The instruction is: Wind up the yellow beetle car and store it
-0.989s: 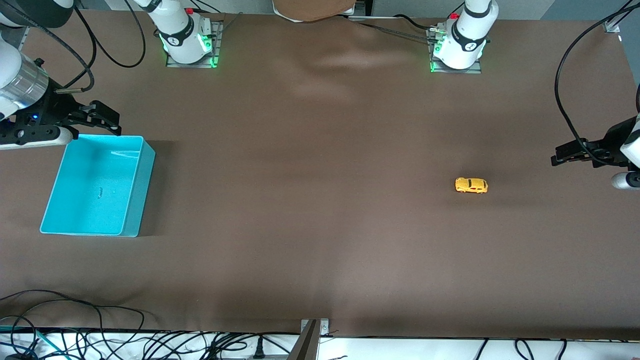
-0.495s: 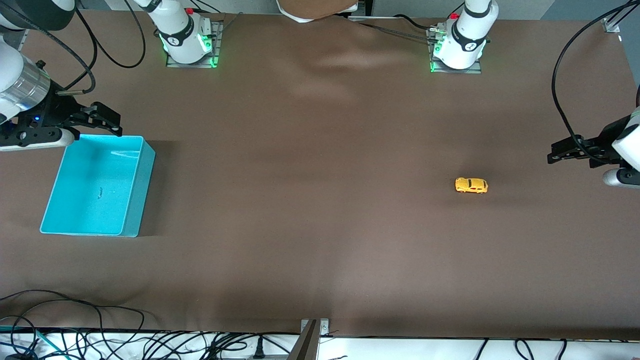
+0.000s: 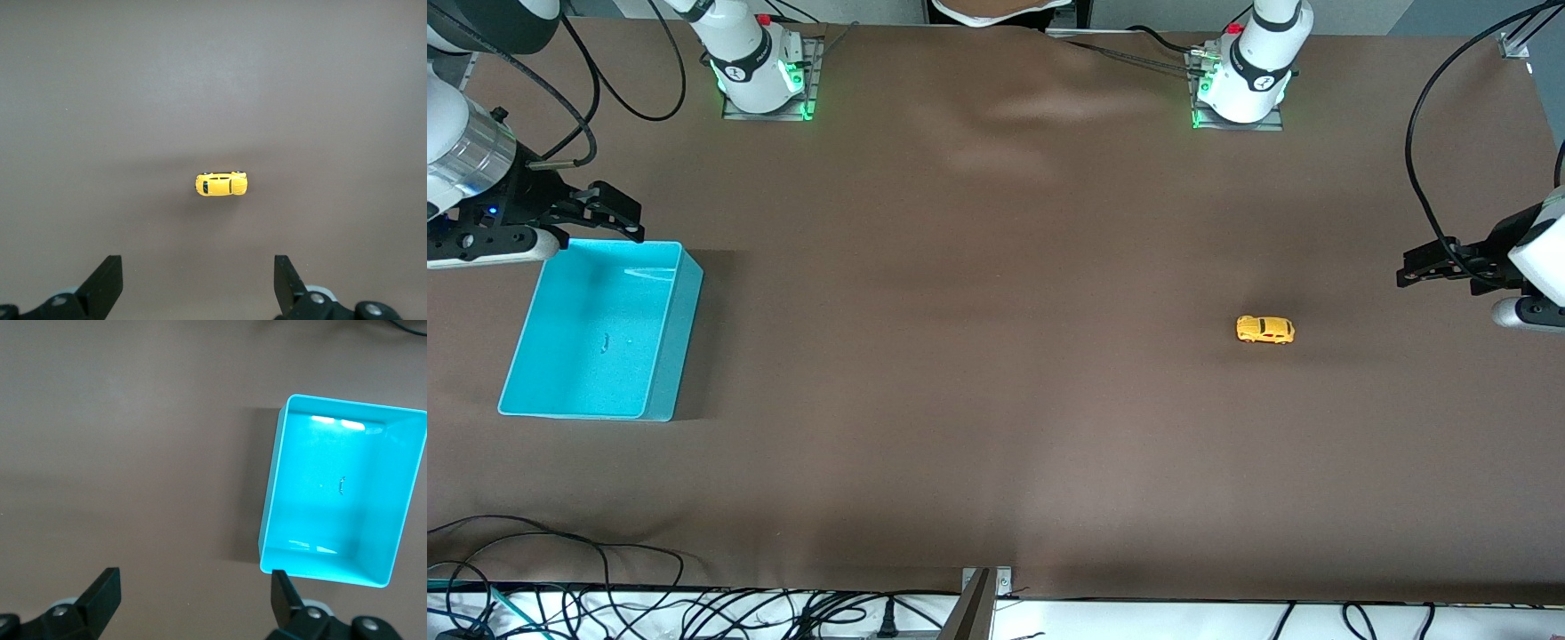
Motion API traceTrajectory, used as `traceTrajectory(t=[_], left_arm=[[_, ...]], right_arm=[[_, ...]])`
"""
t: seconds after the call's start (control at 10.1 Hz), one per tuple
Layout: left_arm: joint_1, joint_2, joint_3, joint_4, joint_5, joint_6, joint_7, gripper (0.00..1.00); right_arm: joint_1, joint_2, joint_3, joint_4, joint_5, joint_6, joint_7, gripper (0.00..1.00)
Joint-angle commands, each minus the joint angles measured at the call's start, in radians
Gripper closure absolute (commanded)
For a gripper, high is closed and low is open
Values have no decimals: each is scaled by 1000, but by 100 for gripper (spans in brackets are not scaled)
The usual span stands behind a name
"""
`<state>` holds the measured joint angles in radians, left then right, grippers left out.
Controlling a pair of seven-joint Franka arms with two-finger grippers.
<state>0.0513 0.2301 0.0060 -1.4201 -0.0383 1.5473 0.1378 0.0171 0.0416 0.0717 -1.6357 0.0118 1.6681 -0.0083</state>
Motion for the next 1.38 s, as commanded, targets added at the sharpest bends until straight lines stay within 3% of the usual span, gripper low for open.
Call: traceTrajectory(t=[0.0,1.29], left_arm=[[2,-28,-6,-31,18,8,20,0],[13,-23,-6,-26,18,8,23,0]], right_arm=[[-2,-6,0,4,-10,-13,-2,0],[-2,11,0,2,-10,1,-2,0]])
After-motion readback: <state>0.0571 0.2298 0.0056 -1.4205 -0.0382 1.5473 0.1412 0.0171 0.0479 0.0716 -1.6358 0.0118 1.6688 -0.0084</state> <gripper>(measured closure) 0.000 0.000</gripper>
